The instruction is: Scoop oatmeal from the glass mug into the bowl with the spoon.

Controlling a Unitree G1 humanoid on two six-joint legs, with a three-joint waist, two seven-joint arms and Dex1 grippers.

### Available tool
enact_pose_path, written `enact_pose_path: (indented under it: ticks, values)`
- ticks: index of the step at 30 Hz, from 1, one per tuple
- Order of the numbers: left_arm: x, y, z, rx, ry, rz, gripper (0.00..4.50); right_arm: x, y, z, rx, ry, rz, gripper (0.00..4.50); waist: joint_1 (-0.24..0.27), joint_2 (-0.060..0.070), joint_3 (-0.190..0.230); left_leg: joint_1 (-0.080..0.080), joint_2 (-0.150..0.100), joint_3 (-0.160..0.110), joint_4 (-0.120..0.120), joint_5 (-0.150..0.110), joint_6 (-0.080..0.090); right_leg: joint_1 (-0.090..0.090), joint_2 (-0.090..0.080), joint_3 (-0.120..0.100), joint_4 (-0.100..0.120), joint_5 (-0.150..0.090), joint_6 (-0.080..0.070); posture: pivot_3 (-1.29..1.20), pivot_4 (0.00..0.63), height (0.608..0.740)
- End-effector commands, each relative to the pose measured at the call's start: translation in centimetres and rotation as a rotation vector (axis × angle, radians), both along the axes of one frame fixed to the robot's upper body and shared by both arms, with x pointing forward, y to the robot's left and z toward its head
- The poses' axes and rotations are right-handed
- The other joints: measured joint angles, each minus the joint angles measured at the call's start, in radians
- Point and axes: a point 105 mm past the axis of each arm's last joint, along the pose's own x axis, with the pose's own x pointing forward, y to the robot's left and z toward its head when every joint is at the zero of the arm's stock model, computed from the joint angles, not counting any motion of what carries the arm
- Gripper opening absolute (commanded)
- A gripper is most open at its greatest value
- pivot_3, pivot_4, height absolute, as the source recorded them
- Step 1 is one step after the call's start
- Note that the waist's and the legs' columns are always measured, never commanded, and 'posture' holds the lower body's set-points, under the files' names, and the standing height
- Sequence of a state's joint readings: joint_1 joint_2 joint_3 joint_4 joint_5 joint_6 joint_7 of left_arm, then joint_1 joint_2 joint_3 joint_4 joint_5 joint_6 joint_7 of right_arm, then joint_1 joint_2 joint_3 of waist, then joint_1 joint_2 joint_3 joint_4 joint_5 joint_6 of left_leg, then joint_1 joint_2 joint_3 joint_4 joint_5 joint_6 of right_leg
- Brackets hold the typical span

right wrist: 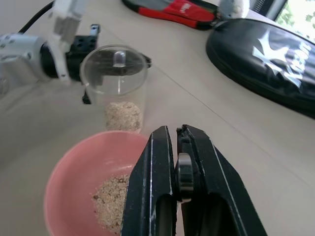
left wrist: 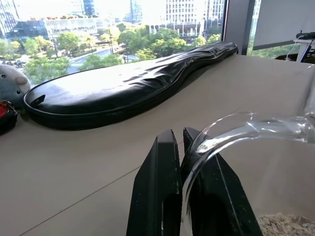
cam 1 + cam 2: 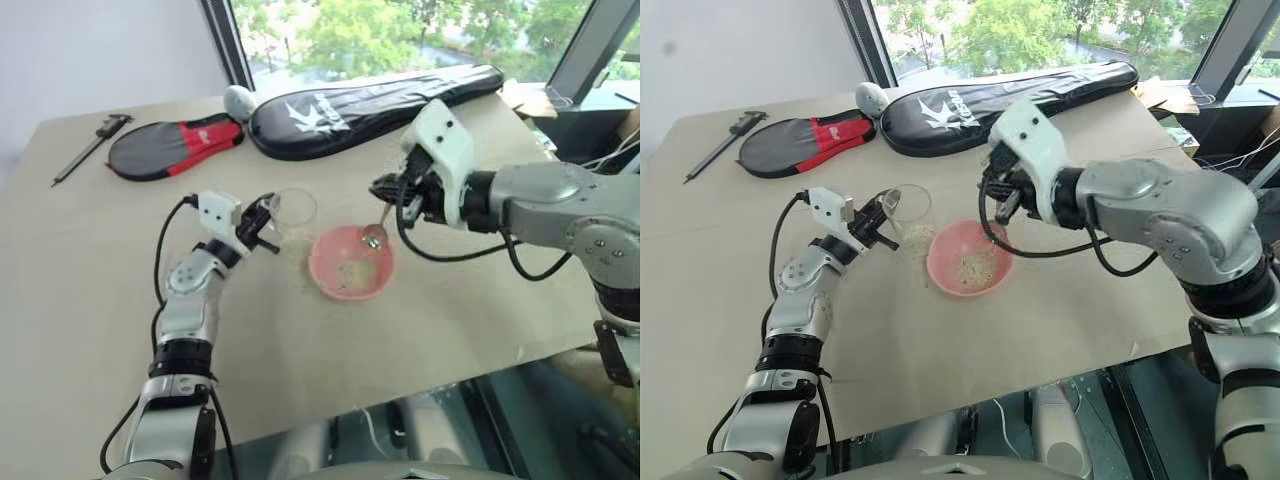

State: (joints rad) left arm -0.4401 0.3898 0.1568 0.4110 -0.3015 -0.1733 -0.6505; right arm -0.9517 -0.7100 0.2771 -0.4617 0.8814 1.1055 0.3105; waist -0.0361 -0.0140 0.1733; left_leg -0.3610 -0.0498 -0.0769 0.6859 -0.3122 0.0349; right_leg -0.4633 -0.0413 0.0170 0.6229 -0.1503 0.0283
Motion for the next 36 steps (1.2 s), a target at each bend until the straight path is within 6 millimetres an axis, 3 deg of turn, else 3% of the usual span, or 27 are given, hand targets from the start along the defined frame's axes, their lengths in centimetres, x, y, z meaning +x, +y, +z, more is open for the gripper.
enact_pose_path:
  ticks: [1,7,11,16,21,25,28,29,30,35,36]
  values:
    - [-0.2,0.9,-2.0,0.036,0.063,0.044,0.02,0.0,0.0,2.2,0.111,-0.006,0.017,0.00,-0.001,0.000,0.000,0.000,0.000,0.000,0.000,0.000,0.000,0.000,-0.001,0.000,0.000,0.000,0.000,0.00,0.150,0.740]
    - [-0.5,1.5,-2.3,0.015,0.069,0.084,0.02,1.6,-0.1,8.2,0.469,0.158,0.003,0.00,0.001,0.000,0.000,0.000,0.000,-0.001,0.000,0.000,0.000,0.000,-0.005,0.000,0.000,0.001,-0.001,0.00,0.150,0.740]
    - [-0.7,1.9,-2.6,-0.006,0.080,0.110,0.02,2.5,-0.1,9.4,0.576,0.265,-0.003,0.00,0.000,0.001,-0.001,0.000,0.000,-0.001,-0.001,0.000,0.000,-0.001,-0.005,0.000,0.000,0.001,-0.001,0.00,0.150,0.740]
    - [-0.9,1.5,-2.9,-0.019,0.091,0.110,0.02,3.3,2.0,9.1,0.646,0.370,0.018,0.00,-0.005,0.003,-0.002,0.000,0.000,0.000,-0.002,0.000,0.000,-0.001,-0.005,0.001,0.001,0.001,-0.001,0.00,0.150,0.740]
    - [-1.0,1.3,-2.9,-0.035,0.087,0.125,0.02,3.7,4.8,6.1,0.602,0.450,0.036,0.00,-0.002,0.005,-0.003,0.000,0.000,0.000,-0.002,0.000,0.000,-0.001,-0.005,0.001,0.002,0.001,-0.001,0.00,0.150,0.740]
    - [-1.3,1.5,-3.0,-0.039,0.087,0.138,0.02,4.1,5.8,4.6,0.571,0.445,0.033,0.00,-0.003,0.005,-0.004,0.000,-0.001,0.000,-0.002,0.000,0.000,-0.001,-0.005,0.000,0.001,0.001,-0.001,0.00,0.150,0.740]
    - [-1.6,1.6,-3.2,-0.043,0.090,0.147,0.00,4.8,6.0,4.6,0.588,0.436,0.021,0.98,-0.006,0.005,-0.005,0.000,-0.001,0.000,-0.002,0.000,0.000,-0.001,-0.005,0.000,0.001,0.001,-0.001,0.00,0.150,0.740]
    - [-1.7,1.7,-3.3,-0.045,0.091,0.151,0.00,4.9,6.0,4.7,0.594,0.429,0.021,1.51,-0.006,0.005,-0.005,0.000,-0.001,-0.001,-0.002,0.000,0.000,-0.001,-0.005,0.000,0.001,0.001,-0.001,0.00,0.150,0.740]
    - [-1.7,1.7,-3.3,-0.047,0.092,0.153,0.00,5.0,6.1,4.8,0.596,0.423,0.022,1.70,-0.006,0.005,-0.005,0.000,-0.001,-0.001,-0.002,0.000,0.000,-0.001,-0.005,0.000,0.002,0.001,-0.001,0.00,0.150,0.740]
    - [-1.9,1.7,-3.5,-0.049,0.095,0.159,0.00,4.9,6.3,4.9,0.588,0.408,0.035,4.21,-0.006,0.005,-0.005,0.000,-0.001,-0.001,-0.002,0.000,0.000,-0.001,-0.005,0.000,0.002,0.001,-0.001,0.00,0.150,0.740]
    - [-1.9,1.7,-3.5,-0.049,0.096,0.160,0.00,4.9,6.3,4.8,0.586,0.409,0.035,4.46,-0.006,0.005,-0.005,0.000,-0.001,-0.001,-0.002,0.000,0.000,-0.001,-0.005,0.000,0.001,0.001,-0.001,0.00,0.150,0.740]
